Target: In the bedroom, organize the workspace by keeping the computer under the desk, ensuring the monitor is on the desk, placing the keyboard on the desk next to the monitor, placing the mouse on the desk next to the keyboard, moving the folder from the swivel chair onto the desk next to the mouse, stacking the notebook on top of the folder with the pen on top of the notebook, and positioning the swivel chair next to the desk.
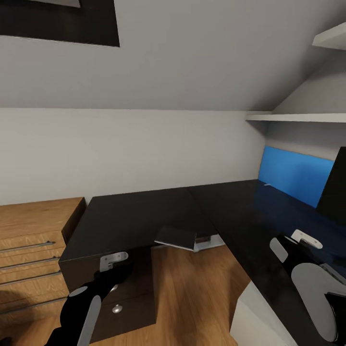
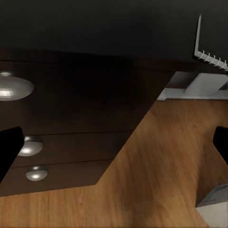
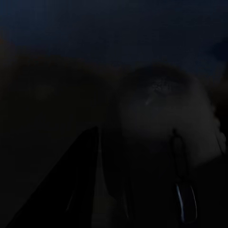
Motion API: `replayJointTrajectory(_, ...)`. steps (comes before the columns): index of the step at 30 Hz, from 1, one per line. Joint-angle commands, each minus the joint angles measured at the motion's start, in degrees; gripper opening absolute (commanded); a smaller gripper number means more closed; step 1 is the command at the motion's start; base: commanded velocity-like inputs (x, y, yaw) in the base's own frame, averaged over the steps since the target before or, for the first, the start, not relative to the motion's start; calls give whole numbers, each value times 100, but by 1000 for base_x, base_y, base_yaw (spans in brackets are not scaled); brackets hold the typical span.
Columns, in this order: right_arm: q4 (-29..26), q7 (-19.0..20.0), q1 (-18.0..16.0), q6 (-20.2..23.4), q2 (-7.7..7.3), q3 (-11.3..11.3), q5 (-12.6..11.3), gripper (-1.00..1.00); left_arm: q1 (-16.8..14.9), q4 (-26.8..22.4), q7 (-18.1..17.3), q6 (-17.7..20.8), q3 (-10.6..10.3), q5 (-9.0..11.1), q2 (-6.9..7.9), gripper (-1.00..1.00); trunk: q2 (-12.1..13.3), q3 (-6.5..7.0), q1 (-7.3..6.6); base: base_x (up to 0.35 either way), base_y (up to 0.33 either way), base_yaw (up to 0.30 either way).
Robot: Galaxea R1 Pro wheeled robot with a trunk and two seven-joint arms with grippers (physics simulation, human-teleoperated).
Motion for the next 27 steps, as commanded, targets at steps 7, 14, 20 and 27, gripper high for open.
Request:
replayJointTrajectory(7, -9, -15, -2, 15, -7, 6, -43, -100, -4, -4, 41, 29, 4, 60, -4, 100, -286, -132, 154, 0, 0, 0)
replayJointTrajectory(14, -9, -24, -2, 9, -6, 6, -43, -100, -4, -2, 41, 36, 4, 63, -4, 100, -326, -150, 176, 0, 0, 0)
replayJointTrajectory(20, -9, -25, -2, 4, 1, 11, -43, -100, -4, -2, 41, 38, 4, 63, -4, 100, -326, -150, 176, 0, 0, 0)
replayJointTrajectory(27, -9, -25, -2, 4, 9, 15, -43, 100, -4, -2, 41, 38, 4, 63, -4, 100, -326, -150, 176, 0, 0, 0)
